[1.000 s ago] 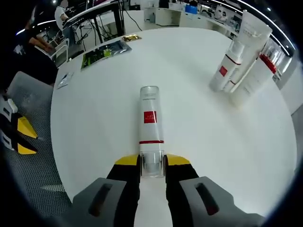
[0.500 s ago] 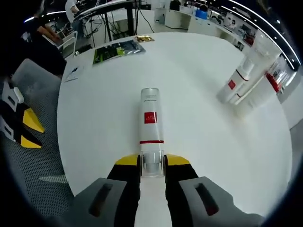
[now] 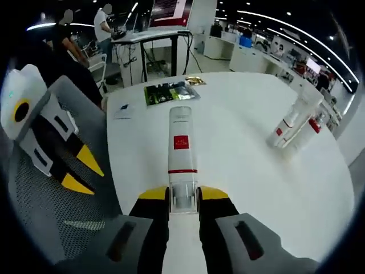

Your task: Arrange the skincare products in the storage area until every visible bottle or jar stands upright without overlapping.

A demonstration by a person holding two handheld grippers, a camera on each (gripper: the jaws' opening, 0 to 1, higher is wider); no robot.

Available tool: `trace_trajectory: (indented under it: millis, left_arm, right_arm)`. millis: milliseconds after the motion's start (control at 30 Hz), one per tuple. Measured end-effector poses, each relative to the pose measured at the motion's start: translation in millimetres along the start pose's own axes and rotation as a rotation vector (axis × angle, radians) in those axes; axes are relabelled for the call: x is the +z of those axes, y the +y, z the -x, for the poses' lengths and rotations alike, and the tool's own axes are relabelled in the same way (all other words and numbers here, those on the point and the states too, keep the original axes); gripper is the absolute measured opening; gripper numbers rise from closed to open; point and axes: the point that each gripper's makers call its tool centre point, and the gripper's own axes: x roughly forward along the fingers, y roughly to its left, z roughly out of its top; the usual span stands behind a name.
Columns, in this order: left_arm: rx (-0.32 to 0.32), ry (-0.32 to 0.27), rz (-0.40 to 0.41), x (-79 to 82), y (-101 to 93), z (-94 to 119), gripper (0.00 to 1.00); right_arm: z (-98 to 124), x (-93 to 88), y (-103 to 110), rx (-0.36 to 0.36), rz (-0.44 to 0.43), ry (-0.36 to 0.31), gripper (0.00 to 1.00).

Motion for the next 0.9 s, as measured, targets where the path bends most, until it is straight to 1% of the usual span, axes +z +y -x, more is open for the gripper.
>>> trace_trajectory:
  millis: [33, 67, 100, 133, 200, 233, 267, 300, 333, 367, 400, 467, 533, 600, 633, 700, 767, 800, 833, 867, 900]
  left_arm:
    - [-0.009, -0.009, 0.025, 1.7, -1.0, 0, 0.16]
    - [-0.027, -0.016, 0.065, 3.3, -3.1, 0, 0.16]
    - [-0.060, -0.028, 0.135, 6.3, -5.9, 1, 0.16]
    - [-0.096, -0.046, 0.183, 10.5, -8.7, 2, 0.15]
    - [-0.122, -0.070, 0.285, 17.0, -5.5, 5, 0.15]
    - [-0.134, -0.084, 0.314, 19.7, -3.6, 5, 0.15]
    - [-0.146, -0.102, 0.370, 23.9, -1.3, 6, 0.15]
    - [-0.154, -0.115, 0.405, 26.4, -0.5, 7, 0.15]
    - [-0.171, -0.123, 0.450, 28.9, 0.0, 8, 0.15]
    - [-0.186, -0.131, 0.473, 30.6, -0.5, 10, 0.15]
    - [-0.207, -0.151, 0.494, 34.0, -0.6, 14, 0.14]
    - [-0.223, -0.193, 0.532, 41.0, 3.0, 18, 0.13]
    - [-0.253, -0.229, 0.612, 48.4, 8.4, 23, 0.13]
    - [-0.286, -0.262, 0.716, 54.0, 17.7, 25, 0.13]
    - [-0.297, -0.268, 0.743, 55.0, 19.4, 26, 0.13]
    - [-0.361, -0.303, 0.906, 61.4, 30.4, 30, 0.13]
    - [-0.379, -0.356, 1.009, 65.3, 43.4, 36, 0.13]
    - [-0.386, -0.378, 1.037, 66.8, 48.3, 39, 0.13]
    - [-0.391, -0.414, 1.056, 68.9, 53.8, 44, 0.13]
    - [-0.392, -0.434, 1.068, 69.8, 57.7, 46, 0.13]
    - [-0.407, -0.452, 1.095, 71.4, 60.9, 50, 0.13]
  right_arm:
    - [1, -1.6, 4, 0.008, -0.027, -0.001, 0.16]
    - [3, -2.2, 8, 0.004, -0.027, -0.010, 0.16]
    - [4, -2.4, 11, 0.002, -0.022, -0.017, 0.16]
    - [5, -2.0, 14, 0.002, -0.020, -0.021, 0.16]
    - [7, -0.1, 17, -0.006, -0.006, -0.028, 0.16]
    - [9, 1.4, 18, -0.010, -0.002, -0.033, 0.16]
    - [10, 4.6, 17, -0.018, -0.005, -0.047, 0.16]
    - [11, 6.2, 17, -0.020, -0.012, -0.055, 0.16]
    - [14, 11.5, 16, -0.024, -0.032, -0.078, 0.16]
    - [15, 13.3, 14, -0.037, -0.041, -0.087, 0.16]
    - [17, 15.1, 13, -0.045, -0.052, -0.101, 0.16]
    - [22, 19.0, 12, -0.049, -0.078, -0.131, 0.16]
    - [27, 20.0, 13, -0.051, -0.078, -0.147, 0.16]
    - [31, 20.6, 14, -0.028, -0.095, -0.163, 0.16]
    - [35, 21.3, 14, -0.020, -0.107, -0.177, 0.16]
    - [40, 21.4, 13, -0.009, -0.125, -0.185, 0.16]
    - [47, 21.8, 10, -0.011, -0.117, -0.191, 0.16]
    - [51, 23.1, 10, -0.004, -0.105, -0.192, 0.16]
    - [53, 24.2, 9, -0.006, -0.090, -0.192, 0.16]
    - [57, 23.8, 14, 0.041, -0.044, -0.167, 0.16]
    - [60, 23.9, 15, 0.054, -0.040, -0.152, 0.16]
